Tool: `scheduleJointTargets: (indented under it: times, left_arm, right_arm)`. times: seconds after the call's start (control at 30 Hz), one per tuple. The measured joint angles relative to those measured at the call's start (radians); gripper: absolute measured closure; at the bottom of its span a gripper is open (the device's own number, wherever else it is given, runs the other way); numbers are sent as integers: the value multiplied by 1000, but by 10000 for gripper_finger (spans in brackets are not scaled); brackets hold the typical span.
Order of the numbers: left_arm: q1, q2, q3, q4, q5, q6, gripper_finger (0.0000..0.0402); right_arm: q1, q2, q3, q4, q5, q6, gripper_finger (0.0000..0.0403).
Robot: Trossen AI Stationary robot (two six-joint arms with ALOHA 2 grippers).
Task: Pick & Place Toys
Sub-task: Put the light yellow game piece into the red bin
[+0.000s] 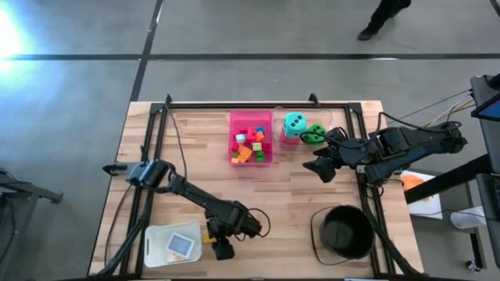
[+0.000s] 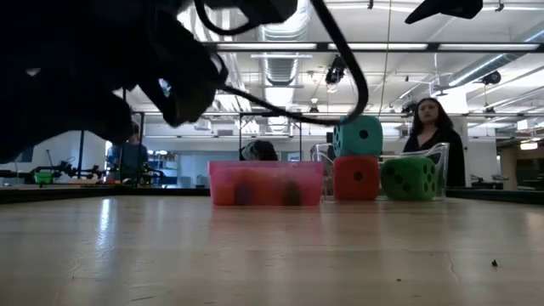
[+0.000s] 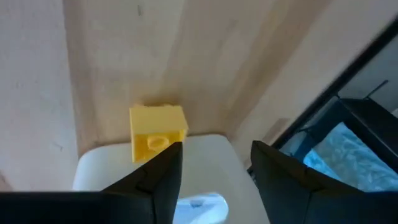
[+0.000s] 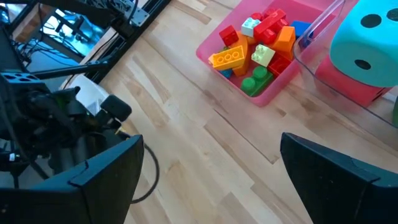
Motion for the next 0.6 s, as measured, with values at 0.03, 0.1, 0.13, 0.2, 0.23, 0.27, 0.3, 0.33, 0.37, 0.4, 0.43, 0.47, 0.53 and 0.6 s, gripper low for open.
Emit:
scheduleJointTargets:
  times: [0.03, 0.1, 0.13, 0.2, 0.23, 0.27, 0.3, 0.33, 0.37, 0.4, 0.43, 0.47, 0.53, 0.6]
  left_arm:
    - [4, 8, 0, 0, 0, -7, 211]
    - [15, 17, -1, -1, 3, -26, 213]
    - [22, 21, -1, -2, 3, -31, 214]
    - [35, 26, -1, 2, 3, -37, 214]
    - [40, 28, -1, 3, 3, -36, 214]
    - [45, 28, -1, 4, 3, -36, 214]
    - [50, 28, -1, 5, 3, -36, 214]
    - [54, 28, -1, 5, 1, -36, 214]
    - [56, 28, -1, 5, -1, -36, 213]
    - [58, 28, -1, 5, -1, -35, 212]
    - [58, 28, -1, 5, -1, -28, 211]
    - [59, 28, -1, 7, -2, -19, 208]
    - [58, 28, -1, 9, -2, -3, 197]
    - [56, 28, -1, 10, -2, 20, 179]
  right_arm:
    - [0, 0, 0, 0, 0, 0, 33]
    - [0, 0, 0, 0, 0, -2, 33]
    - [0, 0, 0, 0, 0, -2, 33]
    - [0, 0, 0, 0, 0, 0, 33]
    - [0, 0, 0, 0, 0, -1, 33]
    - [0, 0, 0, 0, 0, -3, 33]
    - [0, 0, 0, 0, 0, -2, 33]
    - [0, 0, 0, 0, 0, 0, 33]
    - [0, 0, 0, 0, 0, 0, 33]
    - [0, 0, 0, 0, 0, -2, 33]
    - [0, 0, 0, 0, 0, -3, 33]
    - [0, 0, 0, 0, 0, -2, 33]
    - [0, 0, 0, 0, 0, 0, 33]
    - [0, 0, 0, 0, 0, -2, 33]
